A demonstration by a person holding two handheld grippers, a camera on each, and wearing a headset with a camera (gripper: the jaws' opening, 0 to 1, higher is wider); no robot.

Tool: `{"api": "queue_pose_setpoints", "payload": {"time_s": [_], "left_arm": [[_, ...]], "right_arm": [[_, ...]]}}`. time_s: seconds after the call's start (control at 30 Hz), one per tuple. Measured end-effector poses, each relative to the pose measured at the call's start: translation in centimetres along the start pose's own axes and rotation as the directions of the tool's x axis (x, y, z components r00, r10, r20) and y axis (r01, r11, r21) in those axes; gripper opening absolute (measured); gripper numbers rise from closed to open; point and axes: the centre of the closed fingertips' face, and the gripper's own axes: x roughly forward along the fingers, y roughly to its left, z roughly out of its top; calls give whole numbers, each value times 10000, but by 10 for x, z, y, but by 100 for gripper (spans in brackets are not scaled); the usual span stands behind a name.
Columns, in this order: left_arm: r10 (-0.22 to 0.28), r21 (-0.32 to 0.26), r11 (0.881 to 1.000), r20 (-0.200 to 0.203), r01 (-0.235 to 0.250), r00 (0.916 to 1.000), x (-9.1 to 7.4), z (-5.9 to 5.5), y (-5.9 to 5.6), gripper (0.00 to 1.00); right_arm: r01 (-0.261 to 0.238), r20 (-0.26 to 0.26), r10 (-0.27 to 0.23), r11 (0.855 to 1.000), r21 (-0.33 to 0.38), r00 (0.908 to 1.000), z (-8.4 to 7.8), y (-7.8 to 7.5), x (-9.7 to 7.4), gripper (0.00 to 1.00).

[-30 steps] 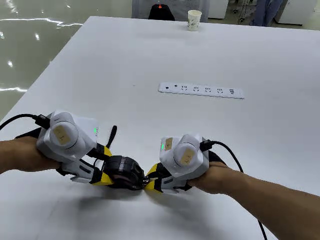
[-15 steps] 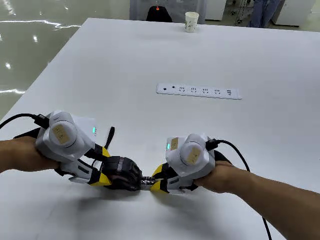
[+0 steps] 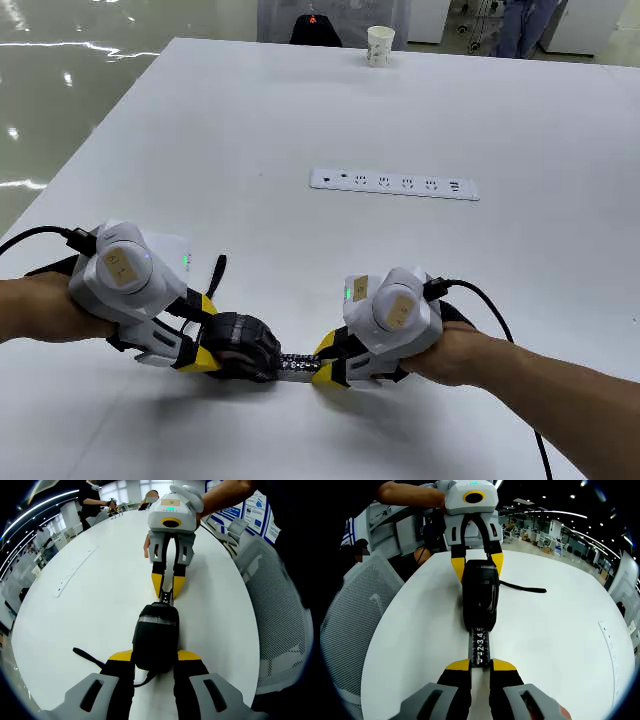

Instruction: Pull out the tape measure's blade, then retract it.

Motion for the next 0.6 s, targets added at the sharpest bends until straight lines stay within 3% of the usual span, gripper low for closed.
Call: {"api": "queue_pose_setpoints", "payload": {"time_s": [0.6], "left_arm": [[-34,-18,10000,-31,34,10000,-1,-2,0,24]], "right_arm": [[31,-154,-30,10000,76,9999,-15,2,-14,9]]}}
